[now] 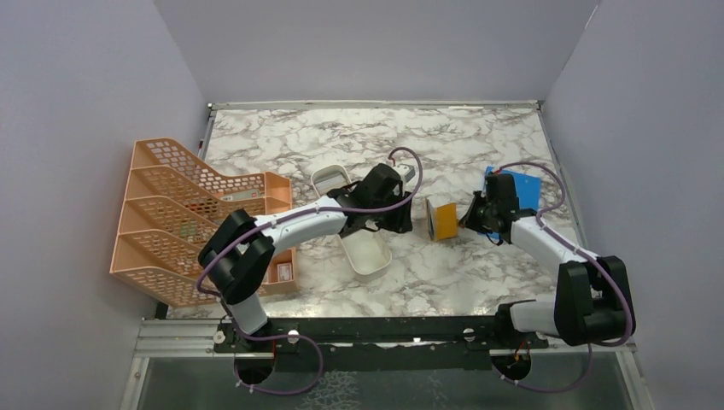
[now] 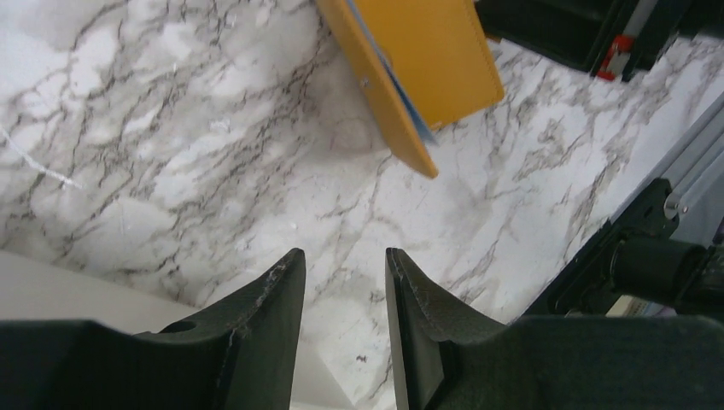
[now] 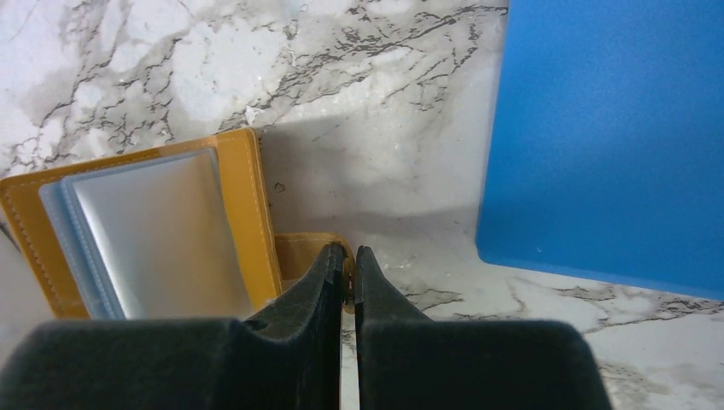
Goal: Put the credit cards into the card holder
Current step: Open the card holder at the center of the board.
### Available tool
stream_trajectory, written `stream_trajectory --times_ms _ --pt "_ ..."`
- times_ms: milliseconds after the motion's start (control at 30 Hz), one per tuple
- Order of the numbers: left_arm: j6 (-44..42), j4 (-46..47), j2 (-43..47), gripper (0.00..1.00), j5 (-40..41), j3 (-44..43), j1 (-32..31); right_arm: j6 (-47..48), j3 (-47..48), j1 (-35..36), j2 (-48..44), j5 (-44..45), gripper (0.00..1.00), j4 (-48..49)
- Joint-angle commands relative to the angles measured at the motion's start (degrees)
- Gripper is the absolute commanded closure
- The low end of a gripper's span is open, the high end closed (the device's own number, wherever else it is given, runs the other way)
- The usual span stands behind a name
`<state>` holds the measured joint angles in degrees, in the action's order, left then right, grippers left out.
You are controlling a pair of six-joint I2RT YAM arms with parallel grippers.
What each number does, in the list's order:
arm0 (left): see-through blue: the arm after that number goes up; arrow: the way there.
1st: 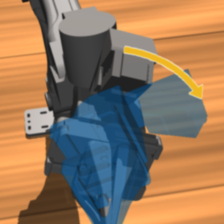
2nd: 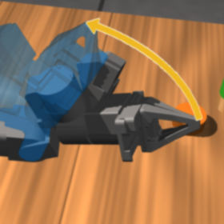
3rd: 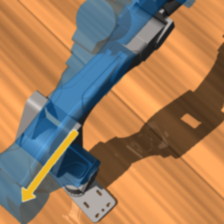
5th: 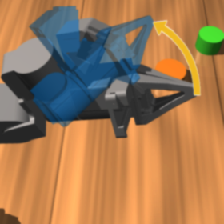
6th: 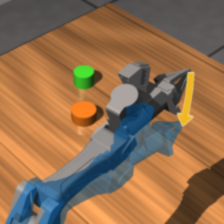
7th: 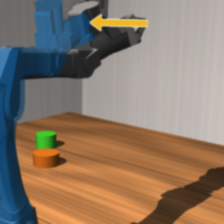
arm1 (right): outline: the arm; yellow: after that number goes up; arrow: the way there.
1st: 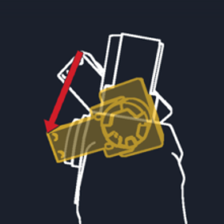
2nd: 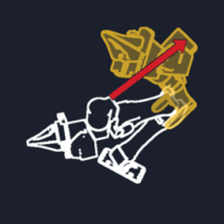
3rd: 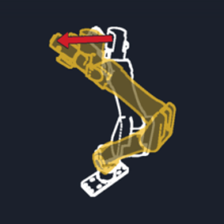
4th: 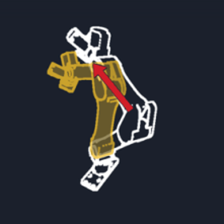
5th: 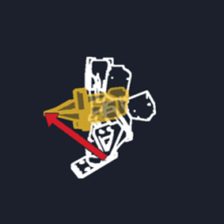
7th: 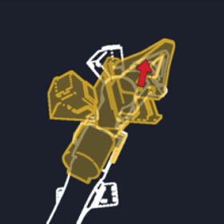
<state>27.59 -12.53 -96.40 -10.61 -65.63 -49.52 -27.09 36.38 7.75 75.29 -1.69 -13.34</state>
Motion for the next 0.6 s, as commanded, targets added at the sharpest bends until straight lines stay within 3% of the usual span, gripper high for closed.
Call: stream_trajectory --times_ms 0,267,567 --pt "-0.3 2.3 -5.2 0.57 1.2 -6.4 -0.1 0.7 -1.4 -0.5 -2.9 -2.5 0.91 1.7" --pt "-1.7 0.3 -14.1 0.55 0.5 -17.4 0.2 0.6 -1.6 -0.5 -0.3 -3.6 0.91 2.3" --pt "-1.8 1.2 -14.9 0.55 2.5 -14.2 2.2 -0.3 -1.9 -0.5 0.4 -1.3 0.91 2.2"
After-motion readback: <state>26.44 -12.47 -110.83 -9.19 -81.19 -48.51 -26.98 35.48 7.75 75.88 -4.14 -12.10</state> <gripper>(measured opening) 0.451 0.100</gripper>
